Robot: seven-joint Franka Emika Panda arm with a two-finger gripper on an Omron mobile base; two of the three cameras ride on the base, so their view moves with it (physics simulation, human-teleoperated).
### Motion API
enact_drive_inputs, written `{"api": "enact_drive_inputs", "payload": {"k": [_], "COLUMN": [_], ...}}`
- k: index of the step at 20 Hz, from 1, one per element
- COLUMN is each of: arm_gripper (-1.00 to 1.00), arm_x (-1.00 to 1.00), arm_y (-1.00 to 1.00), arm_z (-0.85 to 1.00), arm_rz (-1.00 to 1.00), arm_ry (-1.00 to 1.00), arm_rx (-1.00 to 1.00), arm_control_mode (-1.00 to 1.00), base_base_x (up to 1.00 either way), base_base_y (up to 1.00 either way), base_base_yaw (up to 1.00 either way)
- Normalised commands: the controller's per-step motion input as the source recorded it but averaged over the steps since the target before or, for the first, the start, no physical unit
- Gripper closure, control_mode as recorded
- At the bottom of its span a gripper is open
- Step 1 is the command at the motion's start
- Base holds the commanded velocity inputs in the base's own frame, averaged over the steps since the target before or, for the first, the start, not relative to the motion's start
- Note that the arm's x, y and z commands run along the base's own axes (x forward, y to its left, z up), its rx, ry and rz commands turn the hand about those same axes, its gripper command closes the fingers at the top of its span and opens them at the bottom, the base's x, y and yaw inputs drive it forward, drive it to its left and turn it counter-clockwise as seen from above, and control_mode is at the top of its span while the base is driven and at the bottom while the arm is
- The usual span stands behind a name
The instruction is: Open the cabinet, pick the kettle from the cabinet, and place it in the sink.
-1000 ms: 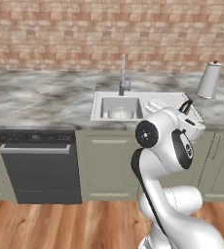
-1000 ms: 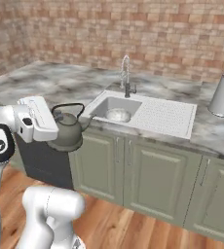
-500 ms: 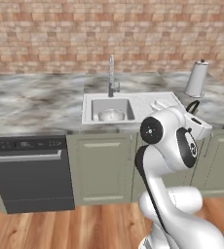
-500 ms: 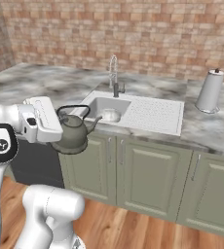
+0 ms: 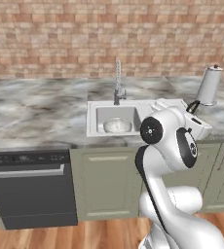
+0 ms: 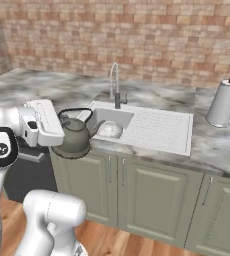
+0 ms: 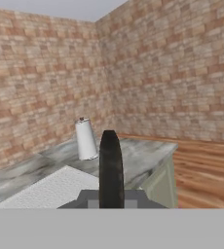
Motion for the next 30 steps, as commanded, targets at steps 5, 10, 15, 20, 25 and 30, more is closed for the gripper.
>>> {"api": "enact_drive_inputs", "payload": {"k": [5,10,15,20,25,30], "arm_gripper": [1.00,1.00,1.00,1.00,1.00,1.00], "arm_x": [0.00,0.00,0.00,0.00,0.00,0.00], "arm_y": [0.00,0.00,0.00,0.00,0.00,0.00], "arm_z": [0.00,0.00,0.00,0.00,0.00,0.00], "arm_rz": [0.00,0.00,0.00,0.00,0.00,0.00], "arm_ry": [0.00,0.00,0.00,0.00,0.00,0.00], "arm_rx": [0.00,0.00,0.00,0.00,0.00,0.00], "arm_control_mode": [1.00,1.00,1.00,1.00,1.00,1.00], "base_base_x": [0.61,0.39,0.08,0.16,0.29,0.20], "base_base_y": [0.13,0.01,-0.05,-0.10,-0.13,-0.24], "base_base_yaw": [0.00,0.00,0.00,0.00,0.00,0.01]}}
